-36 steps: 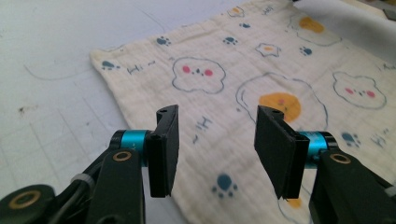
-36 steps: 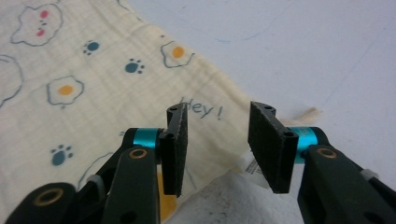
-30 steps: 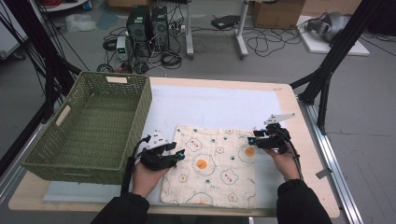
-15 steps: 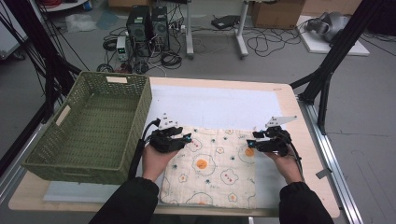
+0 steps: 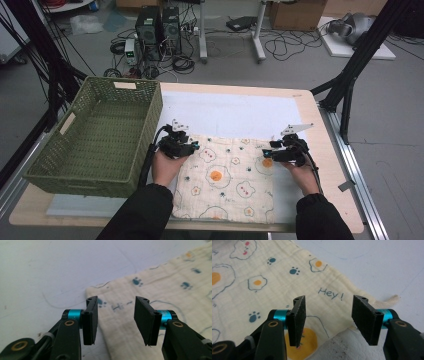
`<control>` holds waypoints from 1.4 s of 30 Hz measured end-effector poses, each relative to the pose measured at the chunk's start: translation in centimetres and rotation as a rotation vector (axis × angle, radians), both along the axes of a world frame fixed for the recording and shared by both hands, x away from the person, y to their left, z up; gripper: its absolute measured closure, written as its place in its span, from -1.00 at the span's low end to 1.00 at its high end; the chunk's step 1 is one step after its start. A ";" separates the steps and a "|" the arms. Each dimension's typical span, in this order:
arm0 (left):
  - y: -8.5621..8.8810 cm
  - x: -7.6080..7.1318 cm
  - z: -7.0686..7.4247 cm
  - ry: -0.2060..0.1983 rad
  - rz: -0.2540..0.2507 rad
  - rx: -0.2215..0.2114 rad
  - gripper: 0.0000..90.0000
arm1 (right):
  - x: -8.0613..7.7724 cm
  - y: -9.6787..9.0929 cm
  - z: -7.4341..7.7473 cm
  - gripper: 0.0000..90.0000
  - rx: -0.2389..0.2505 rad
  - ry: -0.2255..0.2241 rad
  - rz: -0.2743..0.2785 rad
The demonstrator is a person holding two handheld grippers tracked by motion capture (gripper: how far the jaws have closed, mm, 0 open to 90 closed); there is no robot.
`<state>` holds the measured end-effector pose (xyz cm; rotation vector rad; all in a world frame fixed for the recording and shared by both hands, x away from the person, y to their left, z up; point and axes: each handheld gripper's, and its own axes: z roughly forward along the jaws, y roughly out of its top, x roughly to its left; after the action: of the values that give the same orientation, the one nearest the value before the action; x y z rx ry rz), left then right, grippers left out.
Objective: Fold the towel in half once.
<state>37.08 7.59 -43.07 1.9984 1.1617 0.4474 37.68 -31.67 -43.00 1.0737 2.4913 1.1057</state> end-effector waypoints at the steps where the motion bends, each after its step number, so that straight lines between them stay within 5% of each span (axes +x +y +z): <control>1: 0.0 0.1 -0.1 0.005 0.006 0.008 0.22 | 0.0 0.1 -0.1 -0.02 -0.006 0.011 -0.005; 6: 0.1 0.5 -0.9 0.034 0.038 0.077 0.33 | 0.4 0.4 -0.7 -0.02 -0.020 0.025 -0.009; 9: 0.3 0.4 -1.0 0.028 0.038 0.069 0.37 | 0.5 0.7 -0.9 0.01 -0.025 0.031 -0.007; 15: -0.6 0.1 -1.0 0.018 0.003 0.074 0.90 | 0.3 1.0 -0.8 0.69 -0.054 0.023 -0.003; 19: -0.6 -0.1 -0.7 0.007 0.028 0.079 0.94 | 0.7 0.9 -0.7 0.94 -0.040 0.057 0.018; 23: -0.4 -0.3 0.4 -0.059 0.079 -0.028 0.95 | 1.6 0.9 0.4 0.95 -0.083 0.047 0.007; 26: 0.1 -0.2 1.3 -0.088 0.114 -0.063 0.95 | 2.5 0.9 2.6 0.95 -0.087 0.007 -0.012; 30: 1.3 -0.1 2.1 -0.132 0.145 -0.132 0.95 | 2.9 0.9 5.1 0.95 -0.038 -0.032 0.006; 42: 1.5 -3.0 1.6 -0.147 0.044 -0.130 0.94 | -0.5 0.1 4.0 0.94 0.030 0.010 0.093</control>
<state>34.10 9.09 -41.48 1.8002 1.1156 0.5189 37.22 -31.55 -39.04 0.9822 2.5634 1.1692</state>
